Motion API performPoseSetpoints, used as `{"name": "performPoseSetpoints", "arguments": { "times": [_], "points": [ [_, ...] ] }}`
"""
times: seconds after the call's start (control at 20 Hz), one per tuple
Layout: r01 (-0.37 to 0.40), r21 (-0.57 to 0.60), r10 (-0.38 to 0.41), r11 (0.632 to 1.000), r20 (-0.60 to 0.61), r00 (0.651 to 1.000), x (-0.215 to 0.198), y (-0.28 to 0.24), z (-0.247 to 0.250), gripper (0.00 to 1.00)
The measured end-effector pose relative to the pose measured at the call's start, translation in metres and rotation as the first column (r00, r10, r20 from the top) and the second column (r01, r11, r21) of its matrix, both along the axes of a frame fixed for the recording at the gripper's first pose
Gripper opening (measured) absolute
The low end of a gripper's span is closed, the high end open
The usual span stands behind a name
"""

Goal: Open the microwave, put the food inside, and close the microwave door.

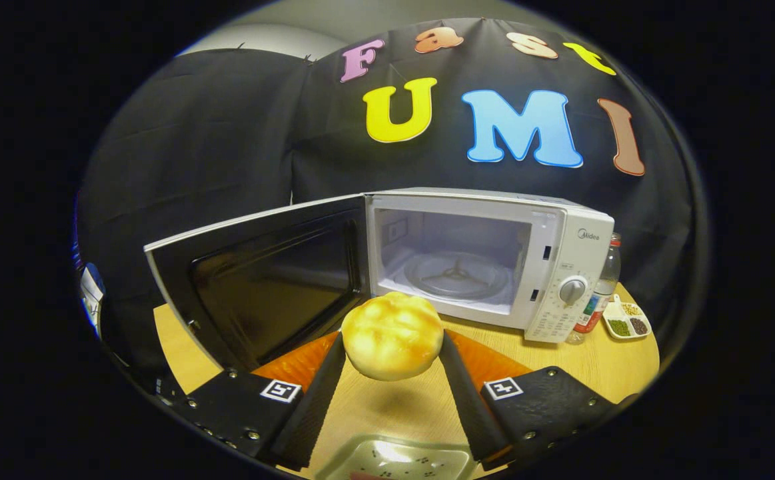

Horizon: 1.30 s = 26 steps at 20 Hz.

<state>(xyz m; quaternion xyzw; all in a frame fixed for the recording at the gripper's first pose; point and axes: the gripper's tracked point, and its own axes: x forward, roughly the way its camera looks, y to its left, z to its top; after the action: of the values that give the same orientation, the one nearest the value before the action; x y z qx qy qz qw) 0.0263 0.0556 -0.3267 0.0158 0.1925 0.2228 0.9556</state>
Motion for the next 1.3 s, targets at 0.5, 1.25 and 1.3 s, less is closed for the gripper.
{"name": "performPoseSetpoints", "arguments": {
  "times": [0.5, 1.25, 1.3],
  "points": [
    [0.198, 0.107, -0.189, 0.974, -0.084, 0.978, 0.115, 0.022, -0.018, 0.85],
    [0.454, 0.57, -0.353, 0.685, -0.285, 0.891, 0.25, 0.048, -0.044, 0.85],
    [0.463, 0.575, -0.363, 0.674, -0.287, 0.886, 0.255, 0.047, -0.048, 0.85]
  ]
}}
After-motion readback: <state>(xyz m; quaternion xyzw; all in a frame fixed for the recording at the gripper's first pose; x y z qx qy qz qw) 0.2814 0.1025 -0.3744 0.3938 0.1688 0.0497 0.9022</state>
